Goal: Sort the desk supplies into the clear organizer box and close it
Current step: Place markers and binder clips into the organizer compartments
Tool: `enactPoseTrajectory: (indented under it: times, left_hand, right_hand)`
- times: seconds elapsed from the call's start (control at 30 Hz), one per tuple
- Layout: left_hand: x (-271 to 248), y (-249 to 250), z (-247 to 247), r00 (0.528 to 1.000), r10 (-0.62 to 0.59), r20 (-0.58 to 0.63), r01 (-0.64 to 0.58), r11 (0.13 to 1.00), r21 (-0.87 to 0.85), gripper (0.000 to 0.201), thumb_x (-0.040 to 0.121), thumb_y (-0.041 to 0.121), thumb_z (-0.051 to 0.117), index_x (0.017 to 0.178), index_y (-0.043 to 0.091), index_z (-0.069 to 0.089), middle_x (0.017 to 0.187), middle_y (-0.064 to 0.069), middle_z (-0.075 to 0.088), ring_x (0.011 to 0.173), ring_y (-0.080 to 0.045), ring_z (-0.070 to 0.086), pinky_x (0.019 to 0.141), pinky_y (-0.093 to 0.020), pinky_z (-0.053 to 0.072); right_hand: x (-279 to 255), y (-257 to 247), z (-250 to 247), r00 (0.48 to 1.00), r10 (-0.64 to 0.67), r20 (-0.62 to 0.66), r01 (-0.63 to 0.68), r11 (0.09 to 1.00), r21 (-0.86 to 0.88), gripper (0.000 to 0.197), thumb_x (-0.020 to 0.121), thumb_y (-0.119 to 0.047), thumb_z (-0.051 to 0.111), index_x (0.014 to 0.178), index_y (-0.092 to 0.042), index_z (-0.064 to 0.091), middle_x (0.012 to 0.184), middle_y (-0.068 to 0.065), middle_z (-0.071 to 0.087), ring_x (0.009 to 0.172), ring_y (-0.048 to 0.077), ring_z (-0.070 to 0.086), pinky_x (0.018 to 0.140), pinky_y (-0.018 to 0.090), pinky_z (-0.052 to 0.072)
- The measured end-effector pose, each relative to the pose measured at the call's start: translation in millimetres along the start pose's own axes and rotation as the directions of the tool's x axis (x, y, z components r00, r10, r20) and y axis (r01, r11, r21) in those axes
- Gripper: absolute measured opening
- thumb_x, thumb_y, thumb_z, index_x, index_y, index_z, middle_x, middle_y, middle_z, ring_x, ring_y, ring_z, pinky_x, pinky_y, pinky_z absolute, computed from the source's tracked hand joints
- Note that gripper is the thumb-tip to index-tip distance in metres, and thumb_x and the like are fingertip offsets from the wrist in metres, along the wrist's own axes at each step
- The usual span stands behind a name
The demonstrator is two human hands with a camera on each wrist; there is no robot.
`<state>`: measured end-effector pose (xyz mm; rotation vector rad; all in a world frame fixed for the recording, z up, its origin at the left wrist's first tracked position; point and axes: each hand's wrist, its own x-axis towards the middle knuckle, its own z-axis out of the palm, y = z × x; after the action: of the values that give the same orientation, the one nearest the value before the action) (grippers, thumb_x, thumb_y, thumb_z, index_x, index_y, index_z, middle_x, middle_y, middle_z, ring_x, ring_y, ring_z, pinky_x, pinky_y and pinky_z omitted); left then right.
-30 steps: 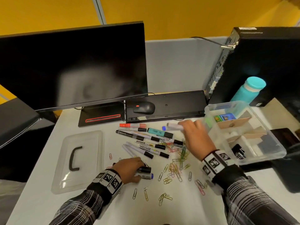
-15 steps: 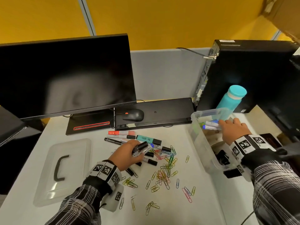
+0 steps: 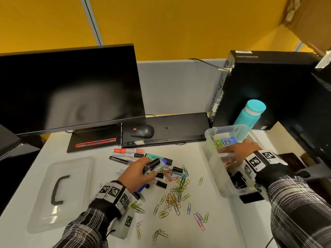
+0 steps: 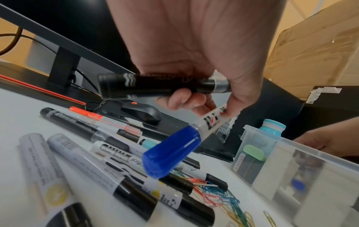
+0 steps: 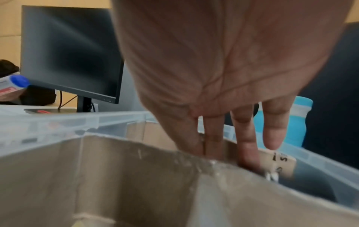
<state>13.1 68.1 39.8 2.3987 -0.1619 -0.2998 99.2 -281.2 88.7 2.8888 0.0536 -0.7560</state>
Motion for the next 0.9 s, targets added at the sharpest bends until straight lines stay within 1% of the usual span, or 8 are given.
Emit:
enactPoseTrajectory:
  times: [0.13, 0.23, 0.33, 0.4, 0.5, 0.7, 0.8, 0.9]
  left_hand:
    - [2.8, 4.9, 5.1, 0.999, 0.03, -0.014, -0.03, 1.0, 0.007, 0.021, 0.088, 0.035, 0.061, 0.106, 0.029, 0.052, 0.096, 0.012, 0.055, 0.084, -0.001, 0.054, 0.072, -0.015, 0.045]
    - [4.0, 15.2, 7.9, 0.997, 0.069, -0.03, -0.07, 0.997, -0.019, 0.02, 0.089, 0.034, 0.061, 0.106, 0.026, 0.054, 0.095, 0.01, 0.056, 0.084, -0.001, 0.054, 0.073, -0.018, 0.045]
    - [6.5, 37.9, 9.0, 0.994, 0.104, -0.034, -0.107, 0.988, -0.109, 0.018, 0.09, 0.033, 0.059, 0.105, 0.025, 0.054, 0.094, 0.01, 0.056, 0.083, -0.001, 0.054, 0.071, -0.015, 0.042]
    - [9.8, 56.7, 9.5, 0.992, 0.123, -0.041, -0.129, 0.975, -0.182, 0.016, 0.091, 0.033, 0.058, 0.103, 0.023, 0.055, 0.091, 0.007, 0.058, 0.081, -0.004, 0.055, 0.069, -0.014, 0.043]
    - [16.4, 78.8, 13.7, 0.985, 0.165, -0.048, -0.172, 0.945, -0.278, 0.017, 0.09, 0.034, 0.06, 0.105, 0.025, 0.057, 0.091, 0.006, 0.063, 0.083, -0.008, 0.06, 0.076, -0.027, 0.051]
    - [26.7, 96.4, 18.0, 0.974, 0.21, -0.083, -0.225, 0.929, -0.293, 0.029, 0.091, 0.033, 0.058, 0.12, 0.025, 0.06, 0.109, 0.011, 0.065, 0.1, -0.001, 0.059, 0.089, -0.022, 0.047]
    - [24.4, 104.0, 21.9, 0.962, 0.269, -0.056, -0.274, 0.922, -0.273, 0.029, 0.095, 0.034, 0.05, 0.123, 0.027, 0.054, 0.111, 0.008, 0.056, 0.099, -0.001, 0.054, 0.086, -0.017, 0.044]
    - [22.6, 102.2, 29.0, 0.969, 0.242, -0.055, -0.247, 0.922, -0.299, 0.028, 0.099, 0.031, 0.04, 0.126, 0.024, 0.047, 0.111, 0.004, 0.045, 0.098, -0.002, 0.049, 0.084, -0.012, 0.04]
  right_hand:
    - [-18.6, -7.2, -16.5, 0.999, -0.048, -0.024, 0.05, 0.997, 0.056, 0.039, 0.085, -0.045, 0.059, 0.123, -0.04, 0.052, 0.123, 0.001, 0.053, 0.112, 0.024, 0.05, 0.1, 0.036, 0.042]
    - [-30.4, -16.8, -21.5, 0.98, -0.15, -0.128, 0.183, 0.937, 0.299, 0.022, 0.092, -0.029, 0.053, 0.114, -0.027, 0.058, 0.116, -0.002, 0.061, 0.104, 0.019, 0.057, 0.097, 0.035, 0.046]
    - [-41.6, -39.7, -13.8, 0.931, -0.259, -0.255, 0.358, 0.784, 0.508, 0.021, 0.094, -0.021, 0.051, 0.113, -0.028, 0.058, 0.114, -0.01, 0.062, 0.096, 0.01, 0.06, 0.09, 0.03, 0.05]
    - [-49.2, -61.5, -5.6, 0.894, -0.371, -0.249, 0.445, 0.678, 0.585, 0.025, 0.092, -0.024, 0.056, 0.116, -0.031, 0.055, 0.113, -0.015, 0.061, 0.092, 0.005, 0.061, 0.088, 0.029, 0.052]
    - [-56.3, -86.8, 5.4, 0.843, -0.483, -0.236, 0.492, 0.514, 0.703, 0.038, 0.084, -0.037, 0.064, 0.12, -0.038, 0.049, 0.115, -0.015, 0.061, 0.093, 0.007, 0.065, 0.087, 0.034, 0.054]
    - [-66.0, -80.3, 0.3, 0.842, -0.399, -0.363, 0.485, 0.265, 0.833, 0.033, 0.086, -0.02, 0.065, 0.109, -0.039, 0.052, 0.105, -0.001, 0.065, 0.087, 0.014, 0.07, 0.079, 0.034, 0.058]
    - [-70.2, -70.5, -4.5, 0.846, -0.35, -0.403, 0.498, 0.245, 0.832, 0.027, 0.087, -0.017, 0.064, 0.109, -0.029, 0.054, 0.103, 0.005, 0.065, 0.087, 0.017, 0.069, 0.078, 0.034, 0.058]
    - [-57.4, -51.7, -5.4, 0.903, -0.132, -0.409, 0.429, 0.227, 0.874, 0.031, 0.087, -0.015, 0.063, 0.113, -0.021, 0.048, 0.105, 0.005, 0.062, 0.09, 0.021, 0.067, 0.081, 0.041, 0.057]
